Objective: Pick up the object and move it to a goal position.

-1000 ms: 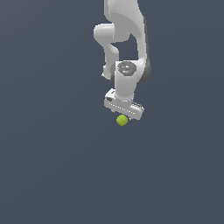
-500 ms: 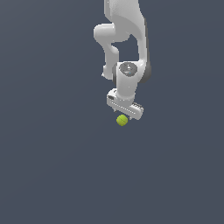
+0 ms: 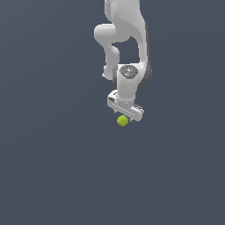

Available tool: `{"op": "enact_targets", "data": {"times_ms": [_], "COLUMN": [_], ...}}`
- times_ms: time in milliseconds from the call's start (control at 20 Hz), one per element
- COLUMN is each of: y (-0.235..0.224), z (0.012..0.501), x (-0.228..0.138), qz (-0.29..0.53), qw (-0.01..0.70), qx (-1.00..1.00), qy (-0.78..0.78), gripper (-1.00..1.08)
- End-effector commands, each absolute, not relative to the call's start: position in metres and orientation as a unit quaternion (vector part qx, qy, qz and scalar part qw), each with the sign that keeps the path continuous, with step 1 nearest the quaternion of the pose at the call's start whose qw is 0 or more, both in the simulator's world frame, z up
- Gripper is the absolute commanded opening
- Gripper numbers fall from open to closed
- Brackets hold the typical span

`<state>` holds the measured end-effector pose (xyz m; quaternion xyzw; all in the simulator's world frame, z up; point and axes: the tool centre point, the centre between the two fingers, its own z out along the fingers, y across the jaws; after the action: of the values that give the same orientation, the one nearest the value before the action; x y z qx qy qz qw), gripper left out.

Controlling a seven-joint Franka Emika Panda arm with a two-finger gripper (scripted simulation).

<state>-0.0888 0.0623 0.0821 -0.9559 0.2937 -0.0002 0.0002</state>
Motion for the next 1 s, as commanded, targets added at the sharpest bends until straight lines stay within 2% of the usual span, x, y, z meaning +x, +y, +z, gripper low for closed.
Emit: {"op": "enact_targets", "data": {"times_ms": [0,550,600,950], "y": [0.062,0.062,0.062,0.062], "z": [0.073,0.041,0.041,0.041], "x": [-0.090,-0.090,-0.090,-0.090], "qz": [0.000,0.000,0.000,0.000], "qw": [0.000,0.000,0.000,0.000], "qx": [-0.956,-0.955,-0.955,-0.955], "qy": [0.294,0.295,0.295,0.295], "gripper": [1.00,1.00,-1.00,-1.00]}}
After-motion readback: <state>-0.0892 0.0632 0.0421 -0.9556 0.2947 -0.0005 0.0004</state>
